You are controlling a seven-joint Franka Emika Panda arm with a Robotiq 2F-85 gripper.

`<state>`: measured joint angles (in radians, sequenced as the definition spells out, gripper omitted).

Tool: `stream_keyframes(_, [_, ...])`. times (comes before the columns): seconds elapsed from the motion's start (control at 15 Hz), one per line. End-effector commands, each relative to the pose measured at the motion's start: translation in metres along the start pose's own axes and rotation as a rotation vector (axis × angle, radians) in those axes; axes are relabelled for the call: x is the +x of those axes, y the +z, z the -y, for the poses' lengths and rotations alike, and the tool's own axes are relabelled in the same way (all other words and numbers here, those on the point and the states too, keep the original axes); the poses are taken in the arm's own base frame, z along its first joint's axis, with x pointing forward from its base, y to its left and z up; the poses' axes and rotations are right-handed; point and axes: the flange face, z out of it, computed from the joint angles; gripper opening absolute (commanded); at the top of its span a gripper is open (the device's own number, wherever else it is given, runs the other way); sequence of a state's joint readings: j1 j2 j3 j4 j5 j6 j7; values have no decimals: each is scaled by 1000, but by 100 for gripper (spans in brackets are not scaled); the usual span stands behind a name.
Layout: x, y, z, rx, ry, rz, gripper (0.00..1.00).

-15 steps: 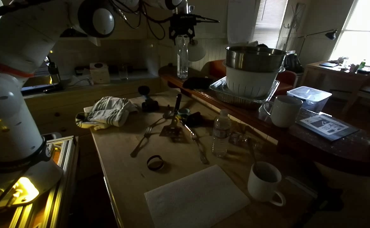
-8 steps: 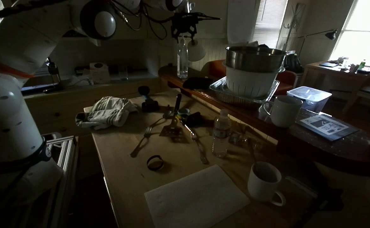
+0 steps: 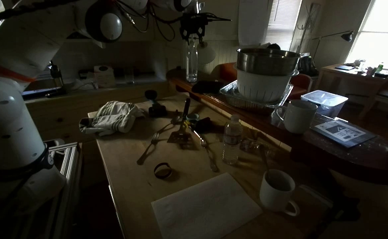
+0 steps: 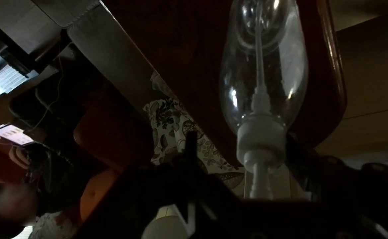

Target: Move the soap bottle to the right

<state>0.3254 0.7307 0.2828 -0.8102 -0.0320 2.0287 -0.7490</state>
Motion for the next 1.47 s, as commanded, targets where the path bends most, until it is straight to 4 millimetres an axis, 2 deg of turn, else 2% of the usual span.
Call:
stream_keyframes(0.0, [1,6,-3,19,-2,-32,65])
stream_keyframes(0.07, [1,7,-2,26,0,-35,61])
stream_keyframes(0.13, [1,8,-1,38,3,-37,48])
stream_keyframes(0.2, [1,8,0,45,5,-40,52])
stream_keyframes(0.27, [2,9,1,52,7,-44,41])
stream_keyframes(0.33, [2,9,1,56,7,-45,24])
stream_keyframes(0.47, [3,7,4,73,20,-36,12])
stream_keyframes(0.8, [2,-8,9,81,49,28,11])
stream_keyframes(1.07, [5,-31,12,80,73,52,11])
stream_keyframes(1.2, [10,-54,14,54,103,54,11])
stream_keyframes(1.33, [16,-84,20,20,148,45,11])
stream_keyframes(1.4, [19,-105,27,-11,186,49,11])
